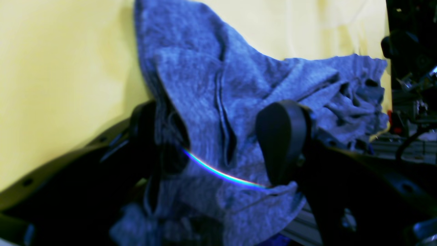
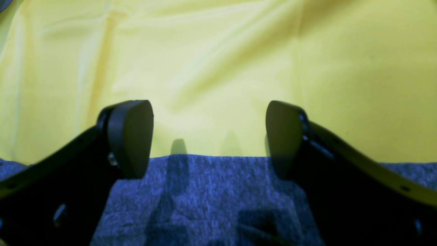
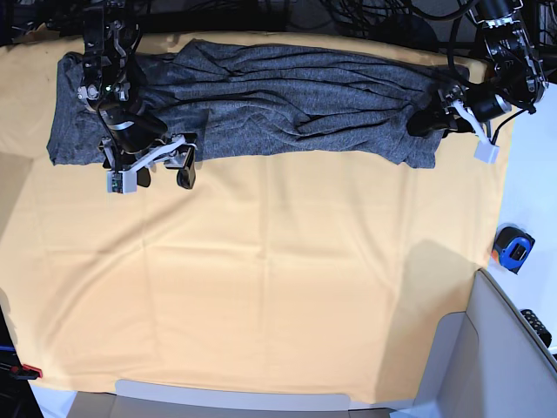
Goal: Fold the T-shirt properly
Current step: 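Grasp the folded shirt's end with the left gripper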
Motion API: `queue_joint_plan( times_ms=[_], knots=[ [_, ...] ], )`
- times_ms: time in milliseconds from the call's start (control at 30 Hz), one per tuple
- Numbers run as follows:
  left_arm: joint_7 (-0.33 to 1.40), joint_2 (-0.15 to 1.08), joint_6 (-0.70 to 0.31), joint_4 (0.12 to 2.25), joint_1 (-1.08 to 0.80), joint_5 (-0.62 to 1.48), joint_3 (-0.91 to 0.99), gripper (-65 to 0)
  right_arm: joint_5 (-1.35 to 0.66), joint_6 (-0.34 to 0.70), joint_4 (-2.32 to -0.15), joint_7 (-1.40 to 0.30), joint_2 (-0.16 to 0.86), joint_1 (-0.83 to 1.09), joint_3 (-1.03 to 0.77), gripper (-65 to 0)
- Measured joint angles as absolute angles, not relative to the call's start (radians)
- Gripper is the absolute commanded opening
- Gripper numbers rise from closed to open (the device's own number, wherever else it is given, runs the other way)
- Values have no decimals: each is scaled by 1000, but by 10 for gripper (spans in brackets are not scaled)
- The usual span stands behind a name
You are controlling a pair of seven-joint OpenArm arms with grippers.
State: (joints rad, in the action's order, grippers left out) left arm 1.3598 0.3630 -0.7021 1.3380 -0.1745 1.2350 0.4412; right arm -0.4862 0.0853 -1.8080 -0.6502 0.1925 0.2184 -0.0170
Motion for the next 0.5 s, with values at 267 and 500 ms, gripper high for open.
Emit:
queue_joint_plan(
  times_ms=[267,500],
  knots=[
    [1356,355,-704,1341,-172,1238,414,-230,-486,85,-1808,-650,193,218,-19,-146],
    [1360,351,-704,1340,-173,1222,413,-376,-486,85,-1808,-650,193,218,-21,-146]
  ],
)
